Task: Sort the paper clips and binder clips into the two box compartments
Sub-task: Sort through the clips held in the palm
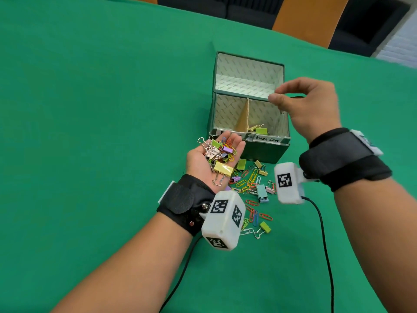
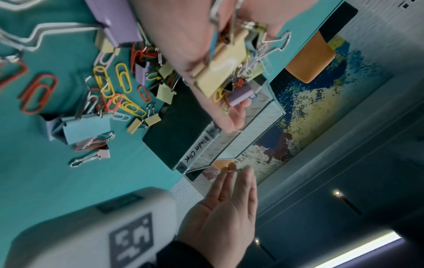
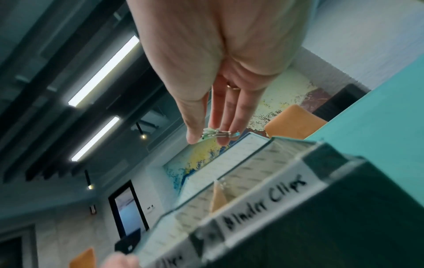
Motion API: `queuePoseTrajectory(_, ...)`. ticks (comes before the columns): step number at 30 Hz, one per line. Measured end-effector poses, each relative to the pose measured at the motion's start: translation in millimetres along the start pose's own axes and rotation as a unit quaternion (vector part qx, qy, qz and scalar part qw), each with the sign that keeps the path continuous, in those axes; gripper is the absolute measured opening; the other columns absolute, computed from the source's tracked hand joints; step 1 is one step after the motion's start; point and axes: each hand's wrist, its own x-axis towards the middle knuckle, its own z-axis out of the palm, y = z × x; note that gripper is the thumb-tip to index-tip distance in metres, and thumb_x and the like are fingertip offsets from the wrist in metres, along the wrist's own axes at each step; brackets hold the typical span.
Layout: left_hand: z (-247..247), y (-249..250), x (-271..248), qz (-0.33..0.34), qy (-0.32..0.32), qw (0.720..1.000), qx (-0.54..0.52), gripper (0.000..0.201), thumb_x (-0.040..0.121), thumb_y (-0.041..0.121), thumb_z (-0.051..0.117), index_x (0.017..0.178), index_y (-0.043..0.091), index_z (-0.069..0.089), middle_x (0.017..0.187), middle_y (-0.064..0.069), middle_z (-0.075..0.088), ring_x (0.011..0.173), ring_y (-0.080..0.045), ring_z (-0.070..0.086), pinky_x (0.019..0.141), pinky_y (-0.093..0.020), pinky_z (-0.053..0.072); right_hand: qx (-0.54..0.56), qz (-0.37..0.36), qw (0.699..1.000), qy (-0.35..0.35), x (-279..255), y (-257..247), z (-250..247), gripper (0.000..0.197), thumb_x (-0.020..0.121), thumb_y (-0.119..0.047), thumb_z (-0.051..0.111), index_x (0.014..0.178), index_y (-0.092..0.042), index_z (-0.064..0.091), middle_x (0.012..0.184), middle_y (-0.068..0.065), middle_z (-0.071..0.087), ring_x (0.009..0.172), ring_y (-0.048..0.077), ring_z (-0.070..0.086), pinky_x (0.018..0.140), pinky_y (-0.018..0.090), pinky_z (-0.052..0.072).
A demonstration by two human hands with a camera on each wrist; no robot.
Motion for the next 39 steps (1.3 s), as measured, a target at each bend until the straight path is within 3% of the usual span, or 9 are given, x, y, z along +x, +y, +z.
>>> queuePoseTrajectory(5, 0, 2, 1, 0.004, 0.004, 1.000, 0.001, 0.045, 0.100, 0.025, 0.031, 0.094, -0.006, 0.063, 0.086, -0.021, 0.067, 0.079, -0.031, 0.067, 0.073, -0.048, 0.056, -0.151, 0.006, 0.972, -0.180, -12, 5, 10, 0.012, 0.090, -0.030, 0.066, 0.097, -0.026, 0.075, 0.092, -0.004, 0.070, 0.084, 0.010, 0.060, 0.078, 0.023, 0.046)
queuePoseTrajectory(8, 0, 1, 1, 0.005, 0.001, 1.000, 0.003, 0.045, 0.100, 0.025, 0.032, 0.094, -0.006, 0.064, 0.085, -0.021, 0.067, 0.075, -0.031, 0.068, 0.073, -0.048, 0.056, -0.129, -0.006, 0.979, -0.160, -21, -3, 10, 0.013, 0.093, -0.029, 0.063, 0.097, -0.028, 0.075, 0.084, -0.011, 0.068, 0.080, 0.004, 0.059, 0.079, 0.020, 0.043)
queuePoseTrajectory(11, -1, 1, 2, 0.010, 0.002, 1.000, 0.008, 0.043, 0.099, 0.023, 0.033, 0.094, -0.006, 0.064, 0.086, -0.021, 0.067, 0.074, -0.032, 0.069, 0.075, -0.048, 0.056, -0.072, -0.044, 0.984, -0.160, -40, -20, 5, 0.007, 0.089, -0.028, 0.067, 0.087, -0.032, 0.073, 0.076, -0.020, 0.066, 0.070, -0.005, 0.058, 0.068, 0.016, 0.044)
queuePoseTrajectory(14, 0, 0, 3, 0.022, 0.001, 0.999, 0.029, 0.036, 0.095, 0.019, 0.036, 0.095, -0.004, 0.065, 0.090, -0.022, 0.067, 0.076, -0.031, 0.069, 0.076, -0.042, 0.057, -0.057, -0.068, 0.968, -0.234, -65, -34, 2, 0.002, 0.082, -0.032, 0.074, 0.084, -0.032, 0.074, 0.073, -0.015, 0.070, 0.066, 0.002, 0.062, 0.064, 0.018, 0.048)
queuePoseTrajectory(20, -3, -1, 1, 0.001, -0.014, 0.999, 0.043, 0.034, 0.094, 0.022, 0.035, 0.093, 0.003, 0.064, 0.089, -0.015, 0.065, 0.078, -0.026, 0.068, 0.075, -0.039, 0.059, -0.082, -0.047, 0.935, -0.343, -100, -26, 16, 0.030, 0.066, -0.032, 0.087, 0.093, -0.032, 0.075, 0.080, -0.014, 0.068, 0.072, 0.011, 0.063, 0.070, 0.021, 0.050)
queuePoseTrajectory(24, -2, -2, -1, 0.000, -0.012, 0.998, 0.061, 0.036, 0.093, 0.024, 0.035, 0.093, 0.003, 0.065, 0.089, -0.013, 0.067, 0.084, -0.024, 0.067, 0.087, -0.038, 0.054, -0.088, -0.039, 0.939, -0.329, -104, -20, 19, 0.021, 0.071, -0.027, 0.083, 0.090, -0.034, 0.075, 0.069, -0.020, 0.063, 0.070, 0.004, 0.060, 0.064, 0.013, 0.044)
queuePoseTrajectory(28, -1, -2, 1, 0.014, -0.008, 0.999, 0.044, 0.035, 0.095, 0.023, 0.033, 0.095, 0.002, 0.062, 0.087, -0.015, 0.064, 0.080, -0.026, 0.064, 0.087, -0.039, 0.053, -0.040, -0.036, 0.949, -0.311, -101, -19, 16, 0.014, 0.075, -0.024, 0.081, 0.086, -0.032, 0.075, 0.070, -0.020, 0.066, 0.063, -0.003, 0.057, 0.064, 0.009, 0.041)
queuePoseTrajectory(33, 2, -3, 0, 0.022, 0.008, 0.999, 0.037, 0.038, 0.098, 0.022, 0.031, 0.097, -0.003, 0.060, 0.089, -0.019, 0.062, 0.077, -0.028, 0.064, 0.057, -0.034, 0.057, 0.117, 0.006, 0.953, -0.279, -102, -16, 7, 0.008, 0.081, -0.014, 0.075, 0.088, -0.017, 0.077, 0.077, -0.008, 0.074, 0.069, -0.001, 0.063, 0.071, 0.015, 0.051)
queuePoseTrajectory(39, 0, -3, 0, 0.028, 0.005, 0.999, 0.030, 0.040, 0.099, 0.021, 0.032, 0.095, -0.005, 0.063, 0.087, -0.021, 0.066, 0.075, -0.030, 0.067, 0.072, -0.042, 0.058, 0.219, 0.022, 0.970, -0.105, -106, -9, 6, 0.015, 0.076, -0.008, 0.078, 0.086, -0.017, 0.073, 0.074, -0.008, 0.072, 0.063, 0.000, 0.061, 0.060, 0.013, 0.048)
